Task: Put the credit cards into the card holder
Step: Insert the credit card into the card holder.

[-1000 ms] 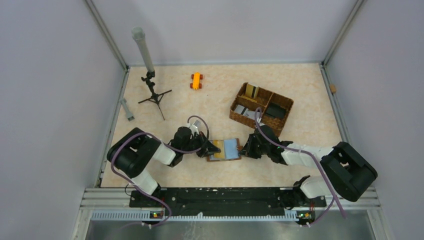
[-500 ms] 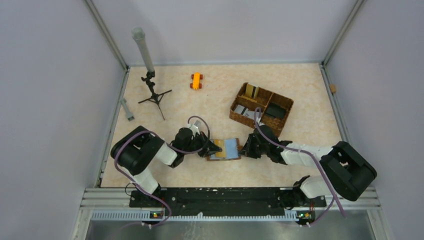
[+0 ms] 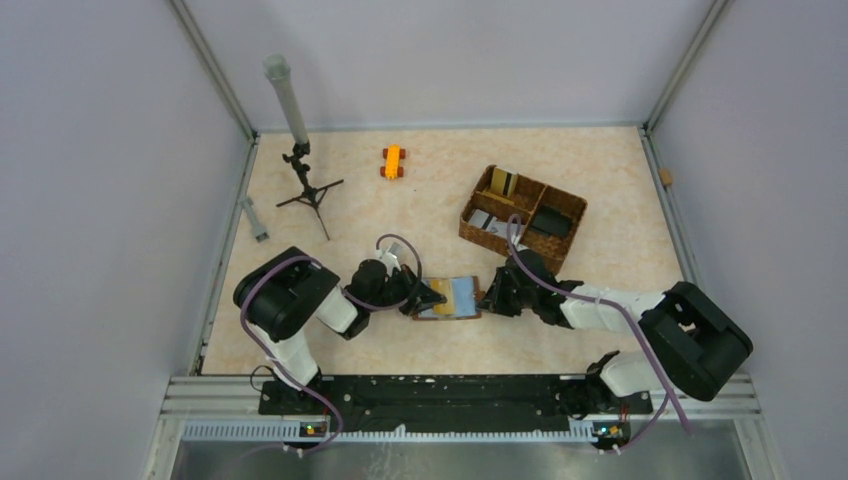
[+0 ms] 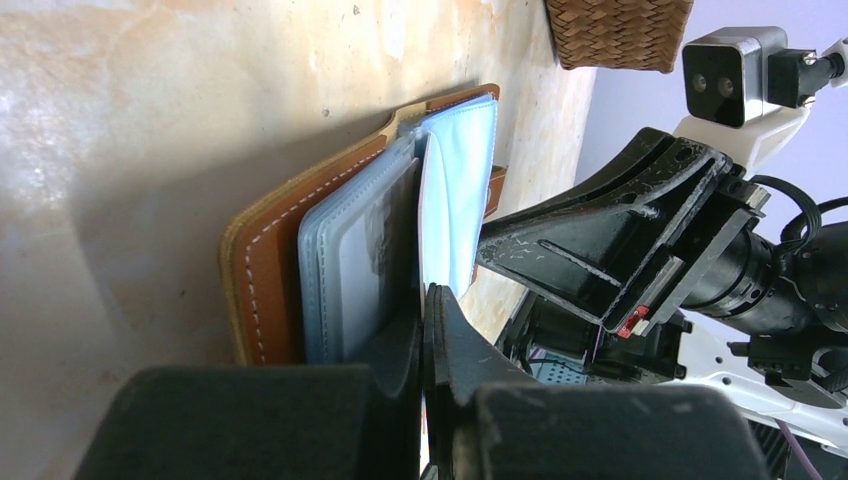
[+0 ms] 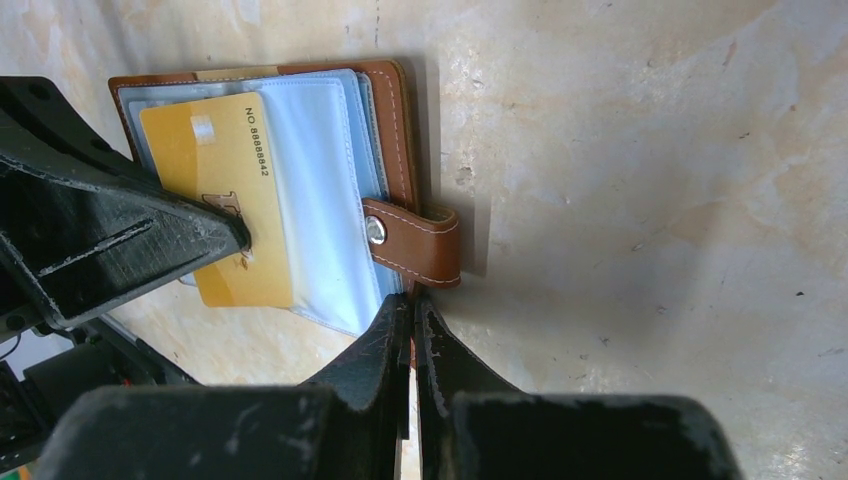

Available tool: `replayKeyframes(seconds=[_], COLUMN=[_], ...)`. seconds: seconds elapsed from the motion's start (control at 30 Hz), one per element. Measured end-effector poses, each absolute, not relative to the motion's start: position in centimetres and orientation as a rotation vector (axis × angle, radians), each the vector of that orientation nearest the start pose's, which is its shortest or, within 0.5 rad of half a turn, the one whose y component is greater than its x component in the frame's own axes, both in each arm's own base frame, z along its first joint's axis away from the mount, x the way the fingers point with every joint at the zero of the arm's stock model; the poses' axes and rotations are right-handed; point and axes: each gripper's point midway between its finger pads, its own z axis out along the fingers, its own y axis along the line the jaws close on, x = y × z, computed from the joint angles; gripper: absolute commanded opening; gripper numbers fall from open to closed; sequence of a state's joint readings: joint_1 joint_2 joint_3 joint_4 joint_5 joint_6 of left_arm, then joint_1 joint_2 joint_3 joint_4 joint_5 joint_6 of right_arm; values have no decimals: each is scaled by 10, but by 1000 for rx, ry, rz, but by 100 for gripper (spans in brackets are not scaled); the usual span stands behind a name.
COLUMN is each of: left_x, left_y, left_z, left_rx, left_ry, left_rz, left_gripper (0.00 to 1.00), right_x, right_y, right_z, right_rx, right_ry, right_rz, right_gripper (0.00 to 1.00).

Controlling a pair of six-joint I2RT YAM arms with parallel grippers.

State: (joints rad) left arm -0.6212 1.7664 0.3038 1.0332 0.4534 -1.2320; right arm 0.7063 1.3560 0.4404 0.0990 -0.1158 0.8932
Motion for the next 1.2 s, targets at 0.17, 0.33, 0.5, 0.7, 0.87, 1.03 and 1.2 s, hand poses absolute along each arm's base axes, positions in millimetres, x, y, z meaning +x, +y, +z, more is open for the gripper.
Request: replayKeyframes(seconds=[0.17,0.33,0.5,0.7,0.87,1.03,1.2], left_x=[217,217,216,215,215,216,216], left_y=[-294,-293,-290,-291,-294,-298,-298], left_z=[33,31,33,31,31,31,31], left_rx=[-368,-374,-376,-374,-373,-365,-346], left_ry=[2328,2337,2346,2350,2345,2355,2389], left_rz=[-1524,-1504,-1460,-1467,-1487,-1479,-1423], left_gripper=[0,0,0,0,0,12,39], right_x=[201,202,203,203,203,203,203], right_y=[241,241,242,241,242,242,242], right_z=[18,18,18,17,18,18,18], right_rx=[179,179,177,177,176,174,173], right_ry=[2563,2563,2563,2563,2562,2562,2562], right_rz=[829,819,808,806,807,800,794], right_gripper=[0,0,0,0,0,0,0])
